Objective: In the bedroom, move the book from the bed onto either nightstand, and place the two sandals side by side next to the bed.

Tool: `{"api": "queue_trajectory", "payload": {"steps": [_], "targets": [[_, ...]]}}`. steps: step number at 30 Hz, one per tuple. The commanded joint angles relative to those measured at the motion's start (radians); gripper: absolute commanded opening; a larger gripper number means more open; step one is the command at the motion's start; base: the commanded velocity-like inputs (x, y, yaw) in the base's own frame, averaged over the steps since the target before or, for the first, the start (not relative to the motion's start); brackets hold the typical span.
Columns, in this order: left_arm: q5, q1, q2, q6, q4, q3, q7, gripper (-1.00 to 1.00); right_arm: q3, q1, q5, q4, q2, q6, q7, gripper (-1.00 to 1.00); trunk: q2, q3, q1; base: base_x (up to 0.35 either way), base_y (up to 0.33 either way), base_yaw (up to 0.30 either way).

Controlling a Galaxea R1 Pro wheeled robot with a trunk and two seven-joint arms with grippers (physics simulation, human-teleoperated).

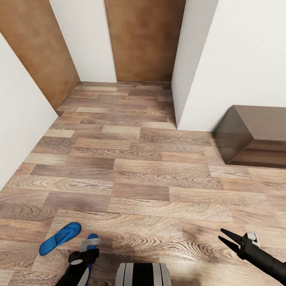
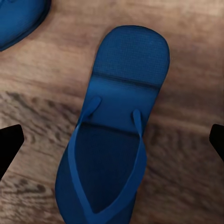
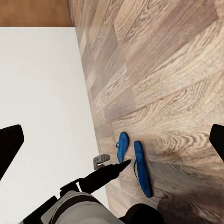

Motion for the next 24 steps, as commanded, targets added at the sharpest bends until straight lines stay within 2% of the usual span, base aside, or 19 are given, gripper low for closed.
{"api": "queue_trajectory", "payload": {"steps": [1, 4, 14, 24], "targets": [[0.004, 0.000, 0.000, 0.005, -0.001, 0.001, 0.003, 1.00, 0.000, 0.000, -0.004, 0.000, 0.000, 0.008, 0.001, 1.00, 0.000, -0.001, 0.000, 0.000, 0.000, 0.000], [0.004, 0.001, -0.001, 0.005, -0.001, 0.001, 0.003, 1.00, 0.000, 0.000, -0.004, 0.000, 0.000, 0.008, 0.001, 1.00, 0.000, -0.001, 0.000, 0.000, 0.000, 0.000], [0.004, 0.001, -0.001, 0.005, 0.000, 0.001, 0.003, 1.00, 0.000, 0.000, -0.004, 0.000, 0.000, 0.008, 0.001, 1.00, -0.003, -0.039, 0.004, 0.000, 0.000, 0.000], [0.004, 0.000, -0.001, 0.005, 0.000, 0.001, 0.003, 1.00, 0.000, 0.000, -0.004, 0.000, 0.000, 0.008, 0.001, 1.00, -0.003, -0.039, 0.004, 0.000, 0.000, 0.000]]}}
